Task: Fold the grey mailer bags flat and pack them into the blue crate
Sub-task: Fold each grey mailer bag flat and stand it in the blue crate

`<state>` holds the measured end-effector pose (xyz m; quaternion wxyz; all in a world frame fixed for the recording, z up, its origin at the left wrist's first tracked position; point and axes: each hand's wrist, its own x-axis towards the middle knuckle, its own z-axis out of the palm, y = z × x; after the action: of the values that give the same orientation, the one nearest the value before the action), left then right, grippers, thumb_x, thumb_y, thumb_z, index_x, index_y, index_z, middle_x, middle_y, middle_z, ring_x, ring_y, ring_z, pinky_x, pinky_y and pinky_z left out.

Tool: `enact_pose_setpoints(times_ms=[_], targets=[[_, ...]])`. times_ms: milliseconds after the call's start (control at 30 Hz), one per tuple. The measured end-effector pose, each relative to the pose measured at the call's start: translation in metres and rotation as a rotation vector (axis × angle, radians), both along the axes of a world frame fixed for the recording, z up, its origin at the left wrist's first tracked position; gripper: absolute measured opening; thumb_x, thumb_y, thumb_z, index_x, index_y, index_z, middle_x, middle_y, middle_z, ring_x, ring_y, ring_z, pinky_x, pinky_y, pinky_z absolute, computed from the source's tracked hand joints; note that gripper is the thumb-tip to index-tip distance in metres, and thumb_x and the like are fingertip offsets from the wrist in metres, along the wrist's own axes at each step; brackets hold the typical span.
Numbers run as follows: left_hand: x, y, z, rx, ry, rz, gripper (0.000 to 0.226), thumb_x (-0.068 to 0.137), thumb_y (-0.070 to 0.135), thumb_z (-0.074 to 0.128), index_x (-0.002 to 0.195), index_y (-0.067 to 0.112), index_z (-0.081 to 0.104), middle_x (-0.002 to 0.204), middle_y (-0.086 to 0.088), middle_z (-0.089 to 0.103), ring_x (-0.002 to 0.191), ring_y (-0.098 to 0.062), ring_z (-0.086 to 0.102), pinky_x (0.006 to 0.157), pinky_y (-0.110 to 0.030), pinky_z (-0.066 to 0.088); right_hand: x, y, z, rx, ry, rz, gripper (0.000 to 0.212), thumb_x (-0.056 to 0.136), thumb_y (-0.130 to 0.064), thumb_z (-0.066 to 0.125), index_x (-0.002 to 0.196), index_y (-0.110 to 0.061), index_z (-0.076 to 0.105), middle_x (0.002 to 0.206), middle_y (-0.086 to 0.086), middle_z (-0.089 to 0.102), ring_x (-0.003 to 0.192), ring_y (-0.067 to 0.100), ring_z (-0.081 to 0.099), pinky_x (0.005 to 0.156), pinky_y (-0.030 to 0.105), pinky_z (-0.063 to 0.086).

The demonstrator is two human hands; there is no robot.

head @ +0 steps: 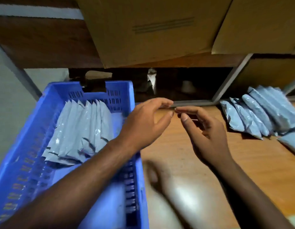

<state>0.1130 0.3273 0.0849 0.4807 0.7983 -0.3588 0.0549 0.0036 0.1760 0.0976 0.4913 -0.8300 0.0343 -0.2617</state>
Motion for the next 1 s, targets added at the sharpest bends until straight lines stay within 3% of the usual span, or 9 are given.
enact_pose_setpoints(times_ms=[200,333,433,500,567,667,833,900,1000], targets=[[-0.044,-0.14,-0.025,0.216,-0.042,-0.28,0.032,0.094,0.037,0.06,0.125,0.029,0.066,0.122,0.016,0.068,0.117,-0.004,0.061,0.098,-0.037,0.051,-0.081,-0.115,-0.036,0.078,0.08,-0.231,0.018,0.102,-0.012,0.063,0.113,-0.02,0.075,0.107,-0.007,0.076,0.104,0.017,0.072,0.09,0.032,0.055],[-0.072,-0.24,-0.065,0.37,-0.069,-0.391,0.033,0.095,0.036,0.058,0.126,0.028,0.064,0.127,0.012,0.066,0.12,-0.011,0.059,0.101,-0.039,0.049,-0.132,-0.202,-0.067,0.079,0.137,-0.396,0.016,0.1,-0.015,0.066,0.11,-0.024,0.075,0.104,-0.011,0.076,0.101,0.01,0.072,0.086,0.027,0.056],[-0.103,-0.316,-0.092,0.423,-0.068,-0.427,0.035,0.096,0.034,0.058,0.13,0.027,0.062,0.132,0.01,0.063,0.124,-0.013,0.054,0.103,-0.035,0.046,-0.168,-0.273,-0.102,-0.013,0.237,-0.554,0.018,0.096,-0.018,0.07,0.109,-0.03,0.073,0.106,-0.017,0.074,0.1,0.003,0.069,0.091,0.027,0.056],[-0.126,-0.364,-0.106,0.46,-0.069,-0.442,0.037,0.097,0.032,0.06,0.133,0.027,0.061,0.135,0.009,0.061,0.126,-0.013,0.051,0.103,-0.032,0.044,-0.19,-0.324,-0.127,-0.205,0.313,-0.666,0.023,0.095,-0.022,0.07,0.117,-0.028,0.072,0.115,-0.011,0.072,0.109,0.012,0.067,0.096,0.038,0.054],[-0.146,-0.407,-0.117,0.489,-0.068,-0.468,0.039,0.097,0.03,0.06,0.135,0.026,0.059,0.138,0.006,0.06,0.127,-0.014,0.049,0.103,-0.031,0.04,-0.211,-0.373,-0.148,-0.424,0.362,-0.772,0.03,0.095,-0.025,0.067,0.125,-0.022,0.07,0.129,-0.002,0.068,0.12,0.025,0.062,0.1,0.047,0.05],[-0.168,-0.459,-0.126,0.52,-0.052,-0.497,0.042,0.098,0.028,0.058,0.14,0.025,0.056,0.142,0.005,0.057,0.13,-0.014,0.047,0.107,-0.031,0.037,-0.232,-0.446,-0.156,-0.507,0.39,-0.9,0.044,0.093,-0.035,0.063,0.134,-0.019,0.064,0.142,0.005,0.06,0.13,0.033,0.055,0.106,0.055,0.045],[-0.188,-0.526,-0.125,0.557,-0.107,-0.546,0.046,0.097,0.027,0.058,0.143,0.023,0.052,0.144,0.002,0.055,0.133,-0.017,0.046,0.109,-0.036,0.04,-0.231,-0.538,-0.163,-0.578,0.836,-0.89,0.079,0.083,-0.063,0.069,0.147,-0.028,0.04,0.153,0.007,0.043,0.14,0.034,0.039,0.115,0.068,0.025],[-0.192,-0.547,-0.121,0.55,-0.121,-0.551,0.047,0.097,0.027,0.059,0.143,0.022,0.052,0.143,0.001,0.056,0.133,-0.019,0.047,0.111,-0.036,0.039,-0.23,-0.554,-0.17,-0.498,0.824,-0.874,0.084,0.081,-0.066,0.068,0.149,-0.029,0.036,0.15,0.006,0.049,0.138,0.032,0.044,0.117,0.07,0.018],[-0.195,-0.565,-0.115,0.52,-0.148,-0.56,0.048,0.096,0.027,0.06,0.143,0.022,0.052,0.143,0.001,0.056,0.132,-0.019,0.047,0.11,-0.039,0.04,-0.235,-0.561,-0.17,-0.452,0.703,-0.898,0.081,0.082,-0.061,0.072,0.149,-0.024,0.043,0.137,0.006,0.06,0.13,0.031,0.052,0.118,0.069,0.015]])
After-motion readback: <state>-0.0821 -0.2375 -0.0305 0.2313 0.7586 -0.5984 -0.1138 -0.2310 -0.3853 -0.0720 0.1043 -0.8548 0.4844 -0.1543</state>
